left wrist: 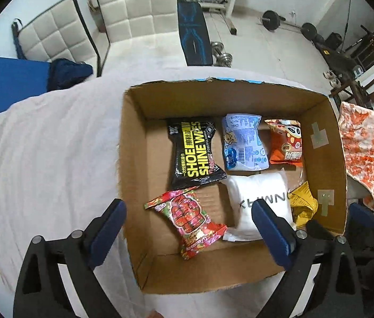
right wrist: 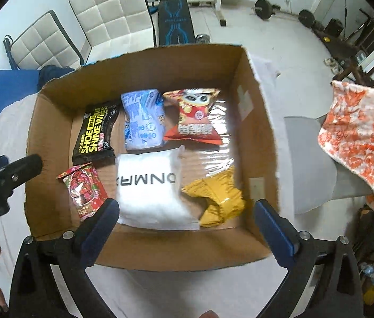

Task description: Organize soft objects

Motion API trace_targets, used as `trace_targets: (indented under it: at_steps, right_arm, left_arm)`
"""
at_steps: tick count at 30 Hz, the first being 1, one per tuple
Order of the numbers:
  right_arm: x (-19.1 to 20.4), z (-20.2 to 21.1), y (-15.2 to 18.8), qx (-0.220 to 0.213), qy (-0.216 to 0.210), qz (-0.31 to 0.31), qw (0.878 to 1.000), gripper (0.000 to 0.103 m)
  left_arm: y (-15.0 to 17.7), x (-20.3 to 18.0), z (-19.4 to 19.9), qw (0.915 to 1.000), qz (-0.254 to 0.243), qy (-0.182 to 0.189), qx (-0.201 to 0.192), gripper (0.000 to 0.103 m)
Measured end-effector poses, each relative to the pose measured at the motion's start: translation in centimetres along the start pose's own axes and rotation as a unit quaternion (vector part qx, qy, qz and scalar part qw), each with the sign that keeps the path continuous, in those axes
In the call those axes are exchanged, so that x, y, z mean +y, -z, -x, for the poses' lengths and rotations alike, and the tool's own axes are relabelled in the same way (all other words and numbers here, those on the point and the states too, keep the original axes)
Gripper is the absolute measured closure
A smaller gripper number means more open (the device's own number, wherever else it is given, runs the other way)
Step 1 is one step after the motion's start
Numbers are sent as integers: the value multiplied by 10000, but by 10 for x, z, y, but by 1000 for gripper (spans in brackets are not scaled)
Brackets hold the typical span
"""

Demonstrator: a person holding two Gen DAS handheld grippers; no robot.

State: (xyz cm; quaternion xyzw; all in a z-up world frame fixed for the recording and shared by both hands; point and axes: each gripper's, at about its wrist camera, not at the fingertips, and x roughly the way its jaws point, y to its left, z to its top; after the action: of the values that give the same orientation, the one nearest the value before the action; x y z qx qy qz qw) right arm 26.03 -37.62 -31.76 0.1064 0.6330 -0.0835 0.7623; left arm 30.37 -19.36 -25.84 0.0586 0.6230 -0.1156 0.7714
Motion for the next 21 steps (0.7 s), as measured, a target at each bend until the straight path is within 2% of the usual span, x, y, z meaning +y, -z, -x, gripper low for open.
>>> trace_targets:
  at_steps: [5,16,21]
  right_arm:
    - [-9,22,7,-221,163,71,9996,0]
    - [-18,57,25,-513,100,-52,9986,0]
    - [-16,75,38,-676,133,-89,9976,0]
  left_arm:
    - [15,-2,10,9998,52,-2,-170,3]
    - [44,-2,40,9988,-5,-48,-489,3]
    - [60,-2,76,9968,-42,-93,-792,3]
